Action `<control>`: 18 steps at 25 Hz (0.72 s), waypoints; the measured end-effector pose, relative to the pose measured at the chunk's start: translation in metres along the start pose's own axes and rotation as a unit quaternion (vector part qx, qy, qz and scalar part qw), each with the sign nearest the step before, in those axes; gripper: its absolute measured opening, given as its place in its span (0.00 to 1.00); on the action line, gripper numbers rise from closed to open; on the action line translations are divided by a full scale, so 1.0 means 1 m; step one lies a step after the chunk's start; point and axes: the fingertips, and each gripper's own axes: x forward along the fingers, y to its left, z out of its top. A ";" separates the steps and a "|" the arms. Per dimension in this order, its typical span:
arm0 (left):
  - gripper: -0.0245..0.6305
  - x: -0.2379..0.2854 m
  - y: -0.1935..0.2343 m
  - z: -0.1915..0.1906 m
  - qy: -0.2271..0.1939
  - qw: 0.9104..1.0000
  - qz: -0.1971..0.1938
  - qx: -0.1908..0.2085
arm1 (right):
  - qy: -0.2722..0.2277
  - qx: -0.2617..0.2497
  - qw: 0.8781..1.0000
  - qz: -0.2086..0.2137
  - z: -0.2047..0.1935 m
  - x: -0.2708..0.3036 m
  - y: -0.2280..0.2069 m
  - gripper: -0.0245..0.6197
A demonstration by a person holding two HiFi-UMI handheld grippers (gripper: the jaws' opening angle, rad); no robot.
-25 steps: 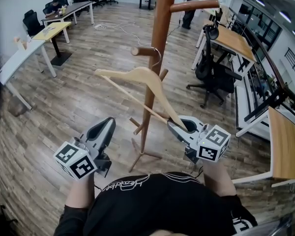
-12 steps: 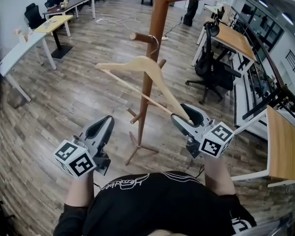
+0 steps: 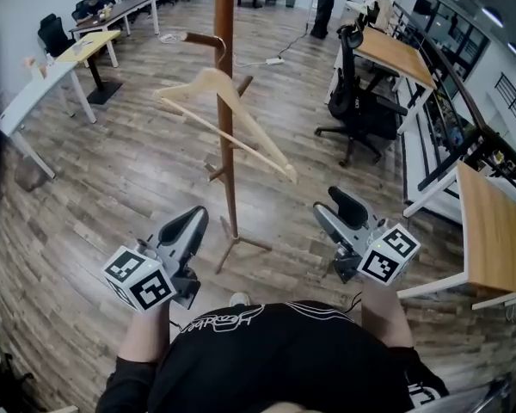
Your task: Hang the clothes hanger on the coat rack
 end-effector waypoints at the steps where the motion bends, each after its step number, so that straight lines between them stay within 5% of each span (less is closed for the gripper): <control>1: 0.05 -0.002 -0.012 -0.006 0.003 1.000 -0.003 0.000 | 0.001 -0.001 1.000 0.009 -0.002 -0.012 0.011 0.42; 6: 0.05 -0.022 -0.075 -0.046 0.016 1.000 -0.013 -0.003 | 0.011 0.009 0.997 0.070 -0.026 -0.076 0.074 0.41; 12: 0.05 -0.039 -0.146 -0.083 0.037 0.999 -0.033 0.006 | 0.022 0.020 0.991 0.128 -0.051 -0.137 0.131 0.14; 18: 0.05 -0.053 -0.191 -0.106 0.049 0.998 -0.039 0.015 | 0.009 0.009 0.993 0.113 -0.056 -0.180 0.150 0.10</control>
